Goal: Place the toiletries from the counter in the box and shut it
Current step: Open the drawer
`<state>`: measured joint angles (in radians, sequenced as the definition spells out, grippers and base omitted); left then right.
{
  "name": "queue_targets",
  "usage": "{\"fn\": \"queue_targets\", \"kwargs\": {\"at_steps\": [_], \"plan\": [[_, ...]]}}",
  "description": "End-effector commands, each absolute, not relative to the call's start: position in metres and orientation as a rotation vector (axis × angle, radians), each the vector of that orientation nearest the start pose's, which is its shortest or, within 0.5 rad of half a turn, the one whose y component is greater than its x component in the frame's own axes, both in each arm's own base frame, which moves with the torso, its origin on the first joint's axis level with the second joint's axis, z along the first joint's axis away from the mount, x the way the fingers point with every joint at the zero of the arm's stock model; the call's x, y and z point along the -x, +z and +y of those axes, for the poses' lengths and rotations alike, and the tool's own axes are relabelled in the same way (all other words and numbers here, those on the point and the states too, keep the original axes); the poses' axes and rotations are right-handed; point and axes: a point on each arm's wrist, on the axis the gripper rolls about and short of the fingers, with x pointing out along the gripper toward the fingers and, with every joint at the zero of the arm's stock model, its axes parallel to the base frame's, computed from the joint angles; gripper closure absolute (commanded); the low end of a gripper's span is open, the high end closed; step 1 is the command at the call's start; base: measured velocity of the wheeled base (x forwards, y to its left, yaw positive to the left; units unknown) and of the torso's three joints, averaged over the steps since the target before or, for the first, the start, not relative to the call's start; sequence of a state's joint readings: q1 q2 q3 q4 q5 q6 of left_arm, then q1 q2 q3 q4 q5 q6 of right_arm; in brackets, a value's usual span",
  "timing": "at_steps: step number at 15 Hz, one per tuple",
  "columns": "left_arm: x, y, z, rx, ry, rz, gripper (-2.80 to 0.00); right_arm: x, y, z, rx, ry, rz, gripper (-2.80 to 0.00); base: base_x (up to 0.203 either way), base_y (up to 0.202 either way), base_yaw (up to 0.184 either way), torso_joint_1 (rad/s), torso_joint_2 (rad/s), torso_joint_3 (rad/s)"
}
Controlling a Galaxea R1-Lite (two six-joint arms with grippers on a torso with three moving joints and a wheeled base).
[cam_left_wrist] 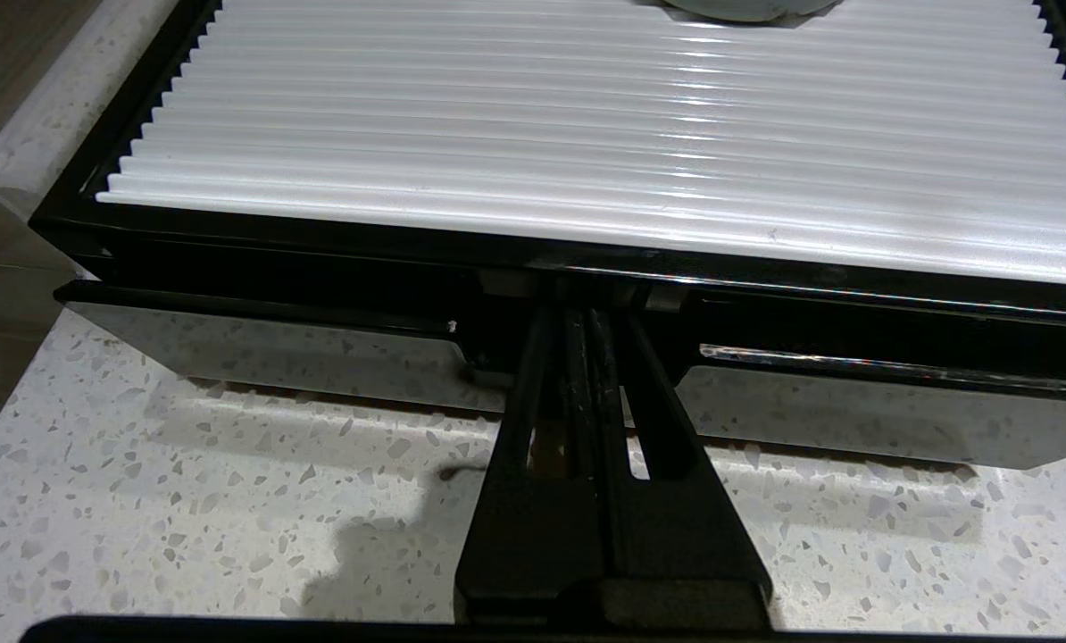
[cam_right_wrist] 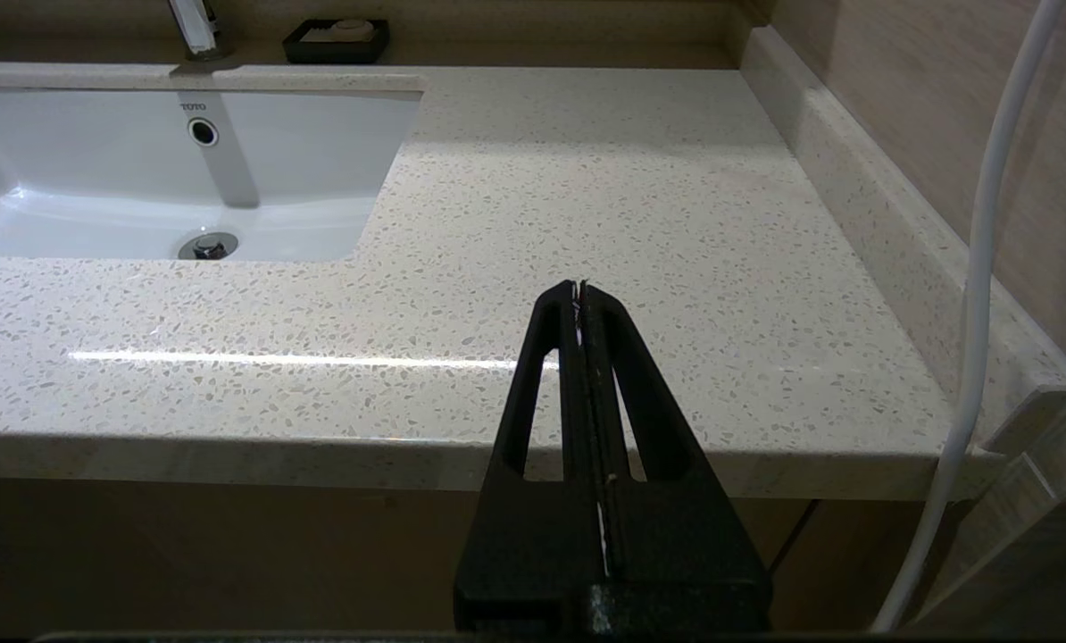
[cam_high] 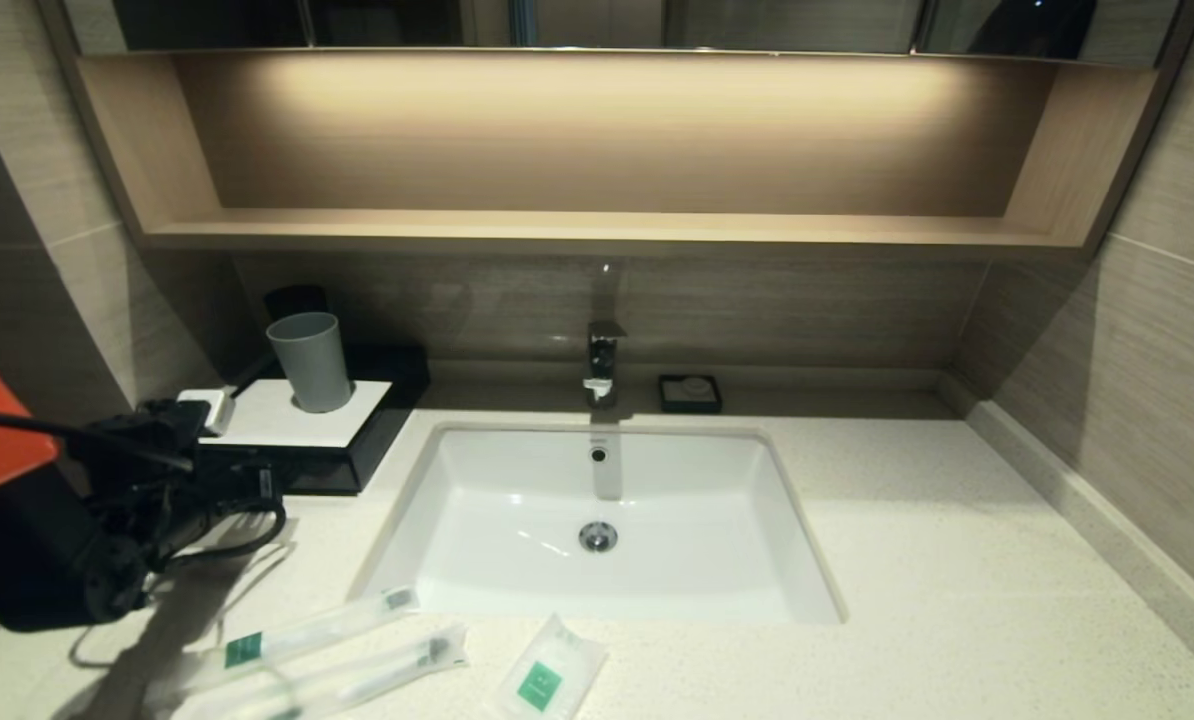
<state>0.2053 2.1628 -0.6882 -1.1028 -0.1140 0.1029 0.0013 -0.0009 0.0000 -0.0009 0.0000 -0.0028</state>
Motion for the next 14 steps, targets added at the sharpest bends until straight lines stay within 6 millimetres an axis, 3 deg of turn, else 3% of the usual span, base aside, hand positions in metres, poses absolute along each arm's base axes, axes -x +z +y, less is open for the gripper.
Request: {"fn": "queue_targets", "kwargs": {"at_steps": [1, 14], "plan": [[-0.349, 0.047, 0.070, -0.042, 0.070, 0.378, 0.00, 0.023, 0.075, 0.000, 0.003, 0.002, 0.000, 0.00, 0.000, 0.000, 0.000, 0.000, 0.00, 0.000], [-0.345, 0.062, 0.070, -0.031, 0.078, 0.479, 0.00, 0.023, 0.075, 0.000, 0.003, 0.002, -0.001, 0.00, 0.000, 0.000, 0.000, 0.000, 0.00, 0.000]]}}
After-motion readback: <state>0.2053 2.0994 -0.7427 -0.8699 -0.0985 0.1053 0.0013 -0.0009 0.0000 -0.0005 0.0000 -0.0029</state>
